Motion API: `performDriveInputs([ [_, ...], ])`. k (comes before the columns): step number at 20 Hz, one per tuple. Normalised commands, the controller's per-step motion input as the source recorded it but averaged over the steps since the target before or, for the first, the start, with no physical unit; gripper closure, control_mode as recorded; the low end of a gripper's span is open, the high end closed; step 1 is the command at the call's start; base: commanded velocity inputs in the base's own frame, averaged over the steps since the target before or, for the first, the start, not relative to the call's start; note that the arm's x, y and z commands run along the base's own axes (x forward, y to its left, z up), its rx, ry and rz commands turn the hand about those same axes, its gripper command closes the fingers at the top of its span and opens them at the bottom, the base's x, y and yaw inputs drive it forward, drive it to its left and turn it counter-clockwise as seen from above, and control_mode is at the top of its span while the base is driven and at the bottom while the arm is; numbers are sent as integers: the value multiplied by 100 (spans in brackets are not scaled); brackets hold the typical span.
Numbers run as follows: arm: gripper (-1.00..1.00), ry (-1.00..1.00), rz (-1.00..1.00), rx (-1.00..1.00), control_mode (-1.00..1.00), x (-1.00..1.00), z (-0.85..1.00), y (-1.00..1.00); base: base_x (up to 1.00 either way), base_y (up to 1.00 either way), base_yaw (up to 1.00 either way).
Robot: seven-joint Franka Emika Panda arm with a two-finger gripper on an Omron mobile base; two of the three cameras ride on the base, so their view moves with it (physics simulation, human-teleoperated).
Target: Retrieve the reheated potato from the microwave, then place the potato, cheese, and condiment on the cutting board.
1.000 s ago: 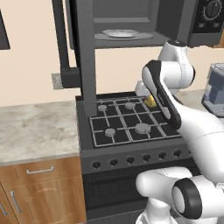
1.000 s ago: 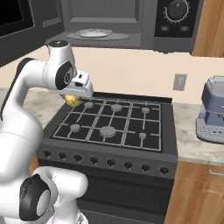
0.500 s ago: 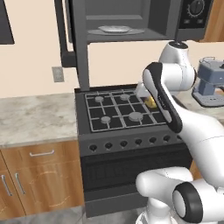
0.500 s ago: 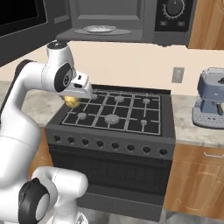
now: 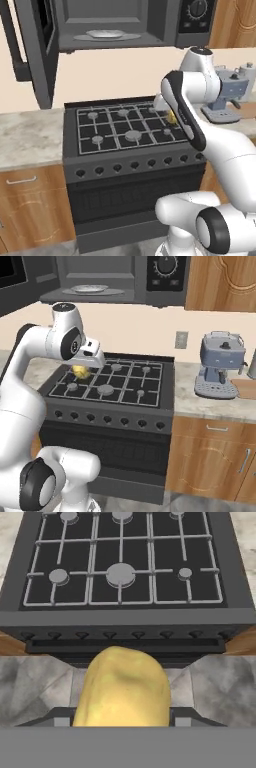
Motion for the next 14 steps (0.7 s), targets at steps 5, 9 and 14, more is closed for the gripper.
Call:
performDriveInputs([
  [5,100,0,0,0,100,0,0,0,8,-76,-3],
  [9,100,0,0,0,100,0,0,0,14,-77,0],
  [14,100,0,0,0,100,0,0,0,22,-76,0],
])
